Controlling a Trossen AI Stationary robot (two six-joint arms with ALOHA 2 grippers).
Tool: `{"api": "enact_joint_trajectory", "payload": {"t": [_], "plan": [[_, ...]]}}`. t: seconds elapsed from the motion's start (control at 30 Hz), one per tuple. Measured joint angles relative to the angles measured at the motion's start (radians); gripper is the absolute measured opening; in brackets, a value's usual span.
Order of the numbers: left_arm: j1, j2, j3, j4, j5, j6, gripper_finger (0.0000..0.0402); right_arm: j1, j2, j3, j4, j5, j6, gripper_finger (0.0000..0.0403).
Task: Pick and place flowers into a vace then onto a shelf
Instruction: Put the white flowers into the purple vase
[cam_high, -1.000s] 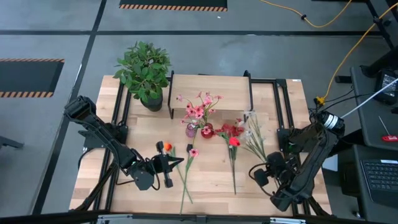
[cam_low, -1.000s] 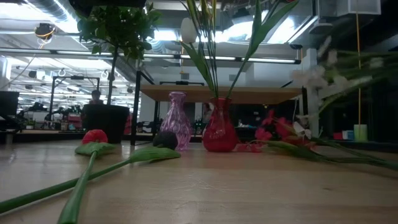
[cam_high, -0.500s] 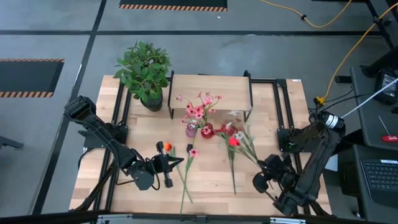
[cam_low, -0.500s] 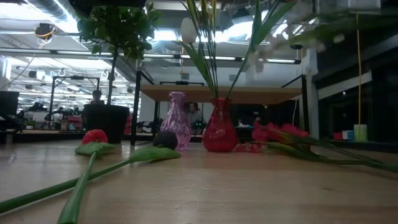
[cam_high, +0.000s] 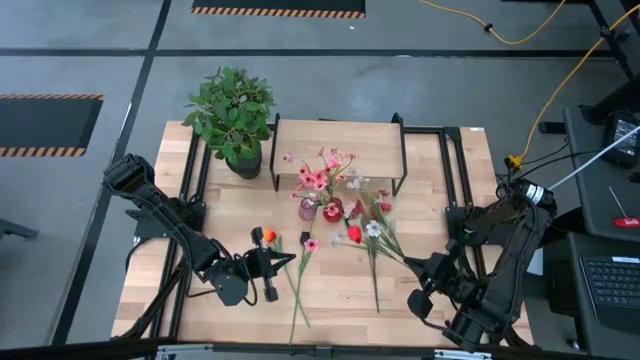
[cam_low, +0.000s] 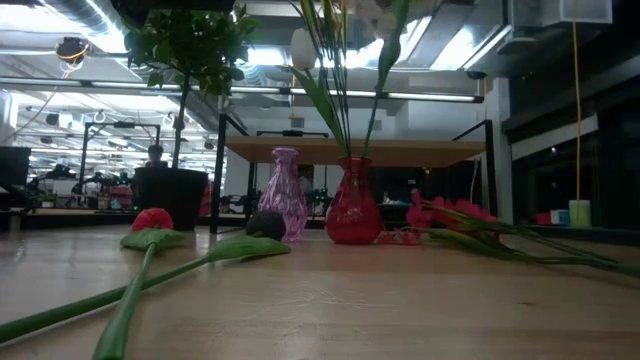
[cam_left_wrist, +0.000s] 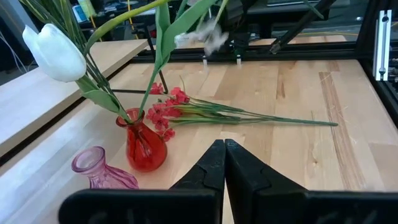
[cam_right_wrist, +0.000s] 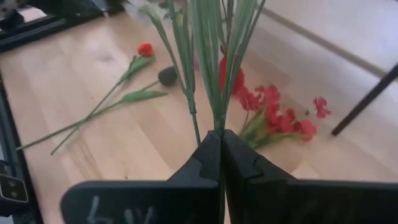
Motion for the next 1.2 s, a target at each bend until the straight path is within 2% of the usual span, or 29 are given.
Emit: {"api": "enact_joint_trajectory", "payload": {"t": [0.5,0.57,0.8,1.07,1.2], "plan": [[0.000,0.000,0.000,0.000,0.000,-0.016,0.0002,0.015,0.000,0.028,0.012,0.049,-0.085,0.0000],[0.000,0.000,0.000,0.000,0.000,-0.023,0.0001,0.019,0.000,0.028,0.046,0.046,-0.085,0.0000],[0.000,0.000,0.000,0.000,0.000,-0.024,0.0005,0.021,0.006,0.028,0.227,-0.093,-0.160,0.0000],[0.000,0.000,0.000,0.000,0.000,-0.030,0.0002,0.052,0.006,0.028,0.391,-0.086,-0.332,0.0000],[0.000,0.000,0.000,0.000,0.000,-0.046,0.0005,0.070,0.006,0.028,0.444,-0.047,-0.394,0.0000]]}}
